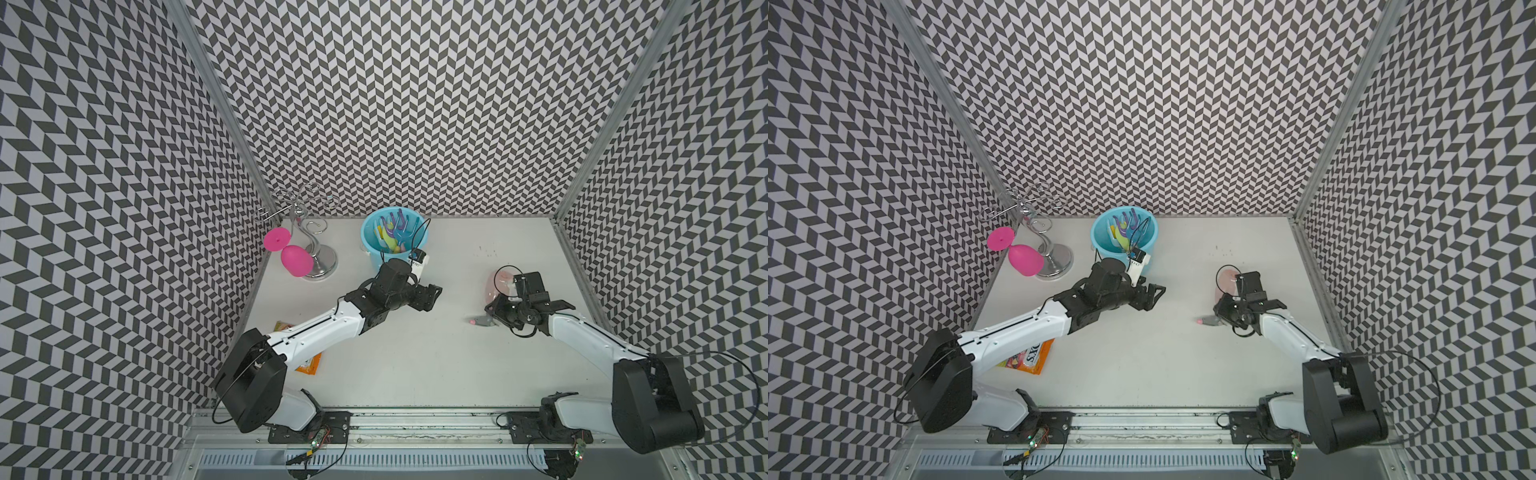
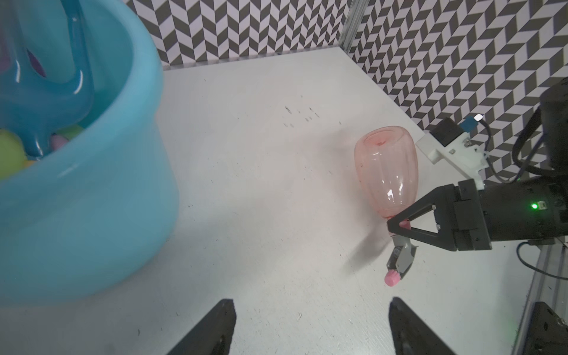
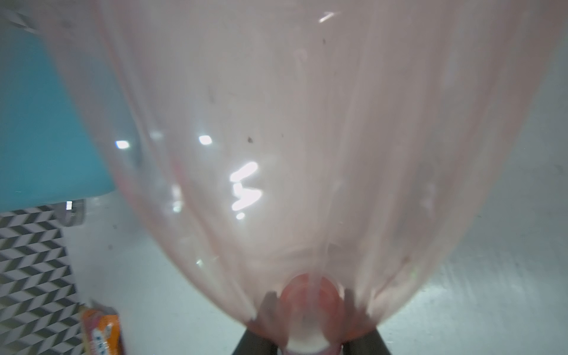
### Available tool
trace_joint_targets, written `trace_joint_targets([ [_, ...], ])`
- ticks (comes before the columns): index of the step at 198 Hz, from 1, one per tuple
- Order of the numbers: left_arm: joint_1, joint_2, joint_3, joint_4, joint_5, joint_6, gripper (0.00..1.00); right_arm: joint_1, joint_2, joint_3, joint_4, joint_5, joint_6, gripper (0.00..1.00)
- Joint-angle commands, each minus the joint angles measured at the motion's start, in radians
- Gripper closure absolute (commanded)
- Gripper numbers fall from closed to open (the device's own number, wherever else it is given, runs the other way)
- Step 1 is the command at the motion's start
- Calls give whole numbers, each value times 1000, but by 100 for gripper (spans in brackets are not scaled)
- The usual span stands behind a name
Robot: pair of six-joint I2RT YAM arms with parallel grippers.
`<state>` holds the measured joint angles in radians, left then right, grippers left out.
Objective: Organize the gardening tools
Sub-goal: Pick up the gardening tool from the center of the board.
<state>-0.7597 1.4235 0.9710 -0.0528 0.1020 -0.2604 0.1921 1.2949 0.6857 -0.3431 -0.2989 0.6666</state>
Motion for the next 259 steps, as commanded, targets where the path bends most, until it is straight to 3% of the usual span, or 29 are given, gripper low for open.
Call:
trace_joint_targets([
  [1, -7, -60, 26, 44, -1, 9, 19, -9, -40, 39, 112, -160, 89, 74],
  [53, -14, -140, -13, 150, 17, 22, 18, -57, -41, 5, 444, -471, 429, 75],
  [125, -93, -161, -127, 449, 23, 103, 21, -57, -93, -67, 838, -536, 856, 75],
  [163, -146, -89, -176, 664, 3, 181, 23, -57, -108, -54, 844, -536, 895, 75],
  [259, -236, 133, -106, 875, -94, 289, 41, -56, -140, -87, 901, -562, 962, 75],
])
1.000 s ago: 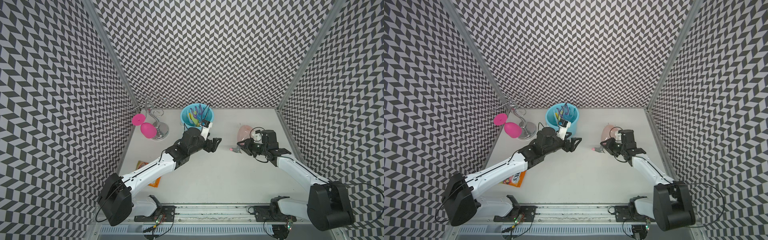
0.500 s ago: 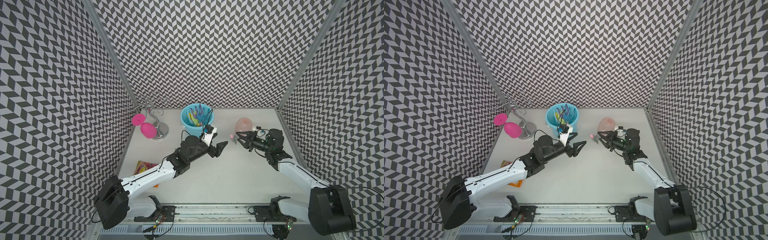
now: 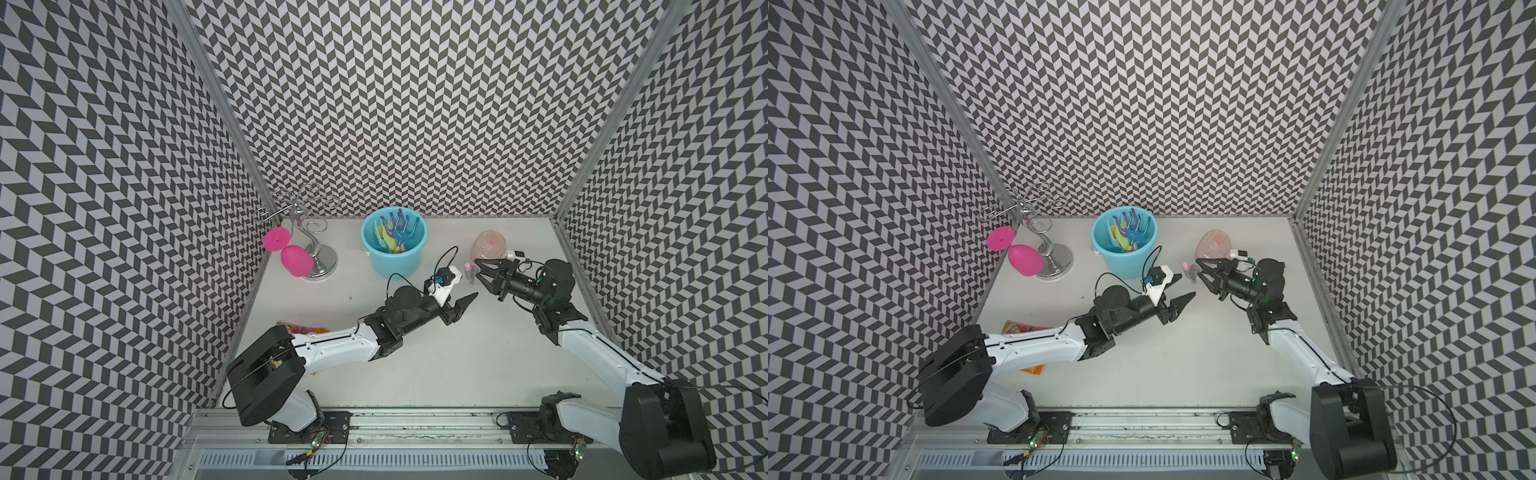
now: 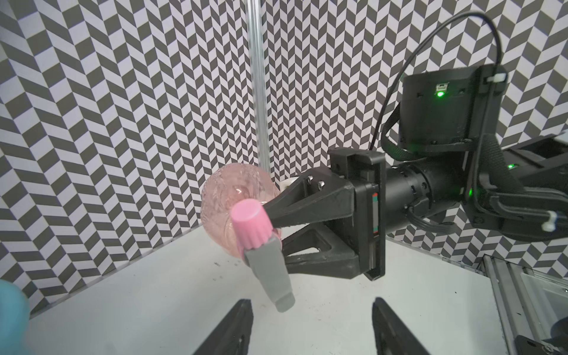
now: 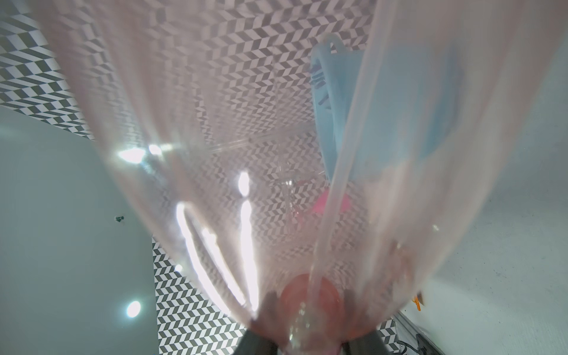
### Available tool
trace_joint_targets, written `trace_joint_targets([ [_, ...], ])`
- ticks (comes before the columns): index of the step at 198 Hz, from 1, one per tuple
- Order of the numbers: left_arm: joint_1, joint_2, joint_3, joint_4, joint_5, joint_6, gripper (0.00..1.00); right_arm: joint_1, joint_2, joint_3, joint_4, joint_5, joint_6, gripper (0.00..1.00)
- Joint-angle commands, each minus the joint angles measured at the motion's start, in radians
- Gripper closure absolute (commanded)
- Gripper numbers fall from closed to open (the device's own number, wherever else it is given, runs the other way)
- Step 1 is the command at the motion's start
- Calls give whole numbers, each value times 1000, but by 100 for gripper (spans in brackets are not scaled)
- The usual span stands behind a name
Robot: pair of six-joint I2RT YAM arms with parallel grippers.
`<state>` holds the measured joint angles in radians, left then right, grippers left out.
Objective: Organize the gardening tools
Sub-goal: Pick up the gardening tool from the center of the board.
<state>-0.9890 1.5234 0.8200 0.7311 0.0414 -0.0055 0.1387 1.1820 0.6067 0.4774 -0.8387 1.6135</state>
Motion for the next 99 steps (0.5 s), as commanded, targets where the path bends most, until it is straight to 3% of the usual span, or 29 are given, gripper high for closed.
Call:
trace_joint_targets([
  [1, -7, 35, 45, 94, -34, 33, 41, -3, -27, -9, 81, -22, 16, 75],
  [99, -11, 162, 149, 112, -78, 43, 58, -4, -36, -44, 176, -41, 92, 75],
])
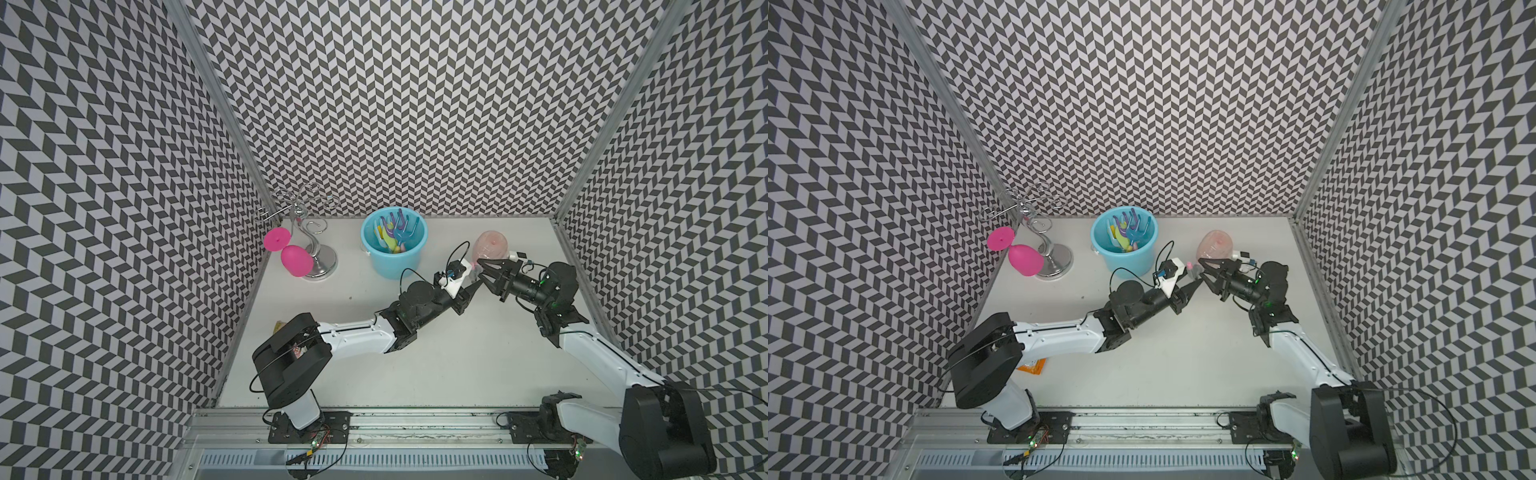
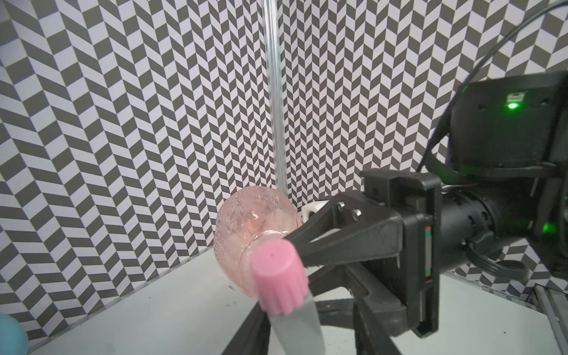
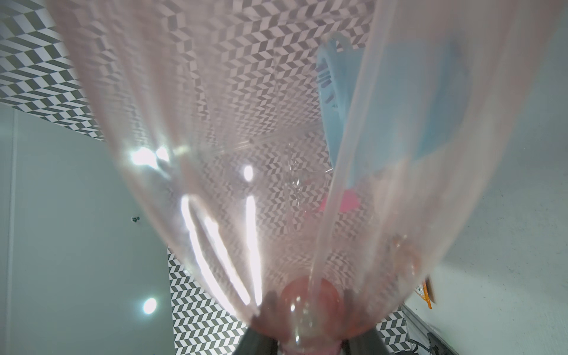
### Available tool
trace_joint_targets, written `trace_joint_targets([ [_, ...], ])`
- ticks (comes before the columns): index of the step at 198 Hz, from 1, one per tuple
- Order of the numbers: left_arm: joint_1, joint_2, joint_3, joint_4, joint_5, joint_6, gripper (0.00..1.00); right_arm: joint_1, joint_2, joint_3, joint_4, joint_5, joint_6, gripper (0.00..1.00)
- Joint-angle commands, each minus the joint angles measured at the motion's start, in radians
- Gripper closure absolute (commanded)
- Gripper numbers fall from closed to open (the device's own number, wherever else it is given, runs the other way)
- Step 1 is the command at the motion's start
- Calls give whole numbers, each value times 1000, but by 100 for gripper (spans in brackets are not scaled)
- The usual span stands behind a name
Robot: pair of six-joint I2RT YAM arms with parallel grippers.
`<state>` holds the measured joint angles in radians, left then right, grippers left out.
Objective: Organize the gardening tools
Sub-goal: Pick up the gardening tool from the center of the board.
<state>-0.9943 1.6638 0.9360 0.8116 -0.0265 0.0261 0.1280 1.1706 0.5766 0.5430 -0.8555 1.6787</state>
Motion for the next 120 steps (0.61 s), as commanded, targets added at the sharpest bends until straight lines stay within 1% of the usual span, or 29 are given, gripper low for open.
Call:
trace_joint_targets([
  [1, -5, 22, 33, 32, -10, 11, 58, 7, -26, -14, 112, -24, 29, 75],
  [22, -4, 35, 39, 26, -9, 10, 62, 6, -23, -12, 123, -24, 31, 75],
  [36, -4, 40, 43, 19, -16, 6, 69, 7, -23, -11, 115, -22, 25, 75],
  [55, -4, 46, 53, -2, -12, 7, 76, 7, -25, -12, 115, -17, 24, 75],
  [71, -4, 43, 61, -20, -13, 2, 79, 7, -28, -8, 109, -17, 16, 74],
  [81, -5, 40, 69, -36, -19, -2, 80, 7, -29, -3, 88, -16, -4, 70],
  [91, -4, 38, 81, -62, -22, -1, 85, 6, -28, 6, 61, -21, -32, 65],
  [106, -4, 30, 105, -124, -34, -1, 93, 3, -29, 15, 17, -30, -83, 50],
  [120, 0, 19, 129, -197, -46, -2, 99, -9, -35, 20, -31, -40, -139, 40],
])
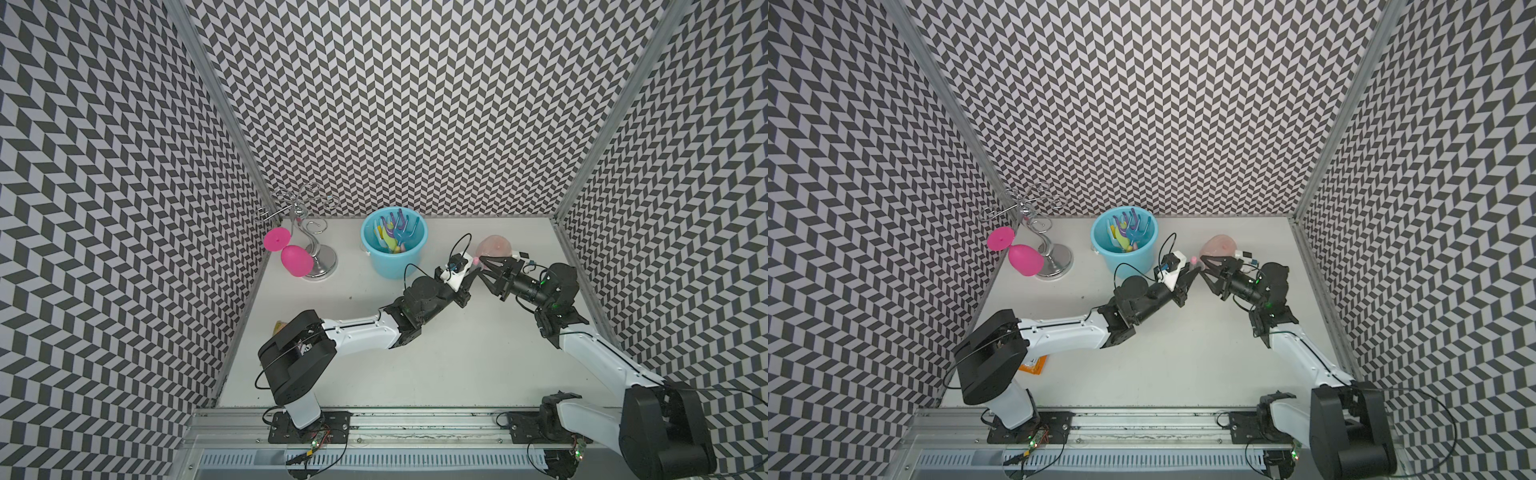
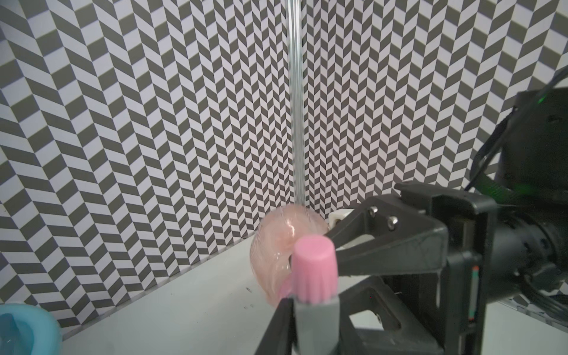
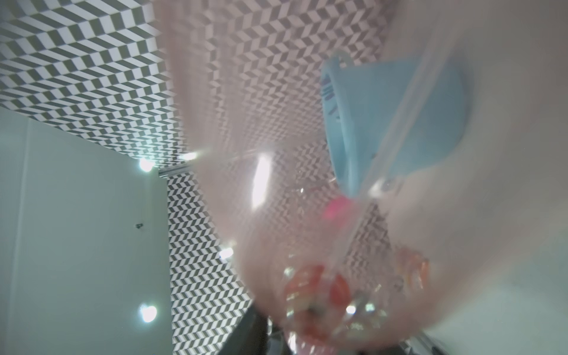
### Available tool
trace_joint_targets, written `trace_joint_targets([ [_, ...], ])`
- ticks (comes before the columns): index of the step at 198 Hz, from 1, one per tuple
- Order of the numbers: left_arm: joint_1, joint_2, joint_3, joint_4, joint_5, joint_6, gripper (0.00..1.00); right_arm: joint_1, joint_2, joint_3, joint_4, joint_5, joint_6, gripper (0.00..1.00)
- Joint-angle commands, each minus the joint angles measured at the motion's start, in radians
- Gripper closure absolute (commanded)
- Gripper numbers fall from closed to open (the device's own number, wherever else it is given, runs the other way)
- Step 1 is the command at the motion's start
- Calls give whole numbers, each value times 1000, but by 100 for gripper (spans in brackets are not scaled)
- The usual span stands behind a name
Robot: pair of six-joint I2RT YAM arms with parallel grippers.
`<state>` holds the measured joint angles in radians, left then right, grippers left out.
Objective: Organize the gardening tools
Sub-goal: Pick up the gardening tool from the center of the board.
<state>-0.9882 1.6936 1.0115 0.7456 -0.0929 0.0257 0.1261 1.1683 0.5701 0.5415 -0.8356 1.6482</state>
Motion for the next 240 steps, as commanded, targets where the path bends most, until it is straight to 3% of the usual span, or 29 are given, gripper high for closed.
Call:
trace_joint_targets([
  [1, -6, -12, 56, -137, 19, -3, 99, -9, -34, 28, -34, -61, -113, 39],
  [29, 29, -51, 89, -289, 9, -35, 100, -67, -59, 56, -187, -105, -295, 28],
  [65, 121, -104, 132, -502, 81, -91, 100, -111, -78, 130, -510, -109, -705, 23],
  [87, 183, -105, 217, -696, 168, -101, 100, -103, -85, 222, -752, 42, -1025, 23],
  [102, 214, -100, 277, -818, 210, -93, 100, -87, -110, 263, -822, 178, -1159, 21],
  [132, 260, -92, 371, -1004, 293, -69, 99, 1, -163, 285, -822, 367, -1285, 21],
  [164, 288, -93, 432, -1120, 330, -46, 98, 235, -214, 252, -748, 614, -1393, 21],
  [207, 304, -119, 469, -1194, 360, -30, 98, 394, -310, 134, -539, 728, -1493, 22],
  [240, 304, -138, 477, -1223, 384, -38, 98, 450, -315, 134, -542, 777, -1585, 22],
])
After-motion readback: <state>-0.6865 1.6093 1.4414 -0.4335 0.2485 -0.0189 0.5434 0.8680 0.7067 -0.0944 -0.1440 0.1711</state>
